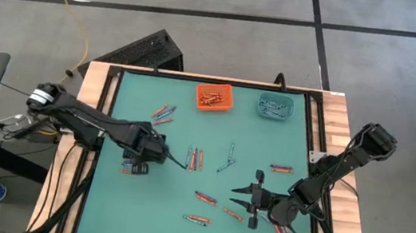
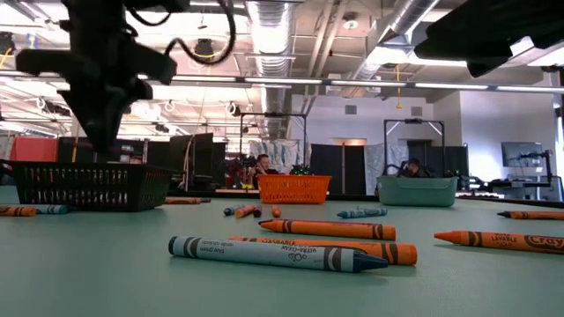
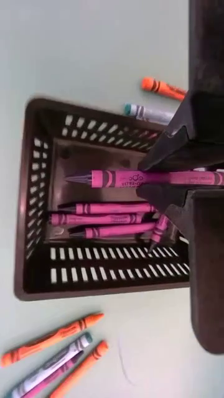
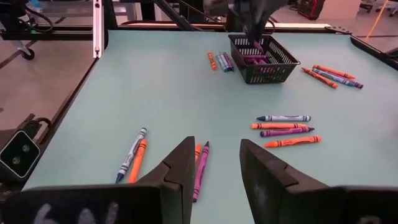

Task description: Sort crayons

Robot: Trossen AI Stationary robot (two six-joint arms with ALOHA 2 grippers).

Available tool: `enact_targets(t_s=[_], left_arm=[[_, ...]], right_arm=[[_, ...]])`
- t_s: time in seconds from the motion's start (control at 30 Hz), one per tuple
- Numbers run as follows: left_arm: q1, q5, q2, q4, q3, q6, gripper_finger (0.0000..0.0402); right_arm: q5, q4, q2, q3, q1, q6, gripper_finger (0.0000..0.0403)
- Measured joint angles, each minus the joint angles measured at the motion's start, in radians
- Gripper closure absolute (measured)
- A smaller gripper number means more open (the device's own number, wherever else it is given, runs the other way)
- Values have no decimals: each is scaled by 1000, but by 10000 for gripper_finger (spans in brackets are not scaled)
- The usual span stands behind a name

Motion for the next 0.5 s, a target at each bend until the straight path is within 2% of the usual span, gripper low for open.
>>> enact_targets(t_s=[0.33,0.5], left_arm=[[30,-3,75,-45,0,-2,387],[37,-28,64,-64,0,-11,352]], right_arm=[[-3,0,0,0,0,1,274],[-3,0,0,0,0,1,274]])
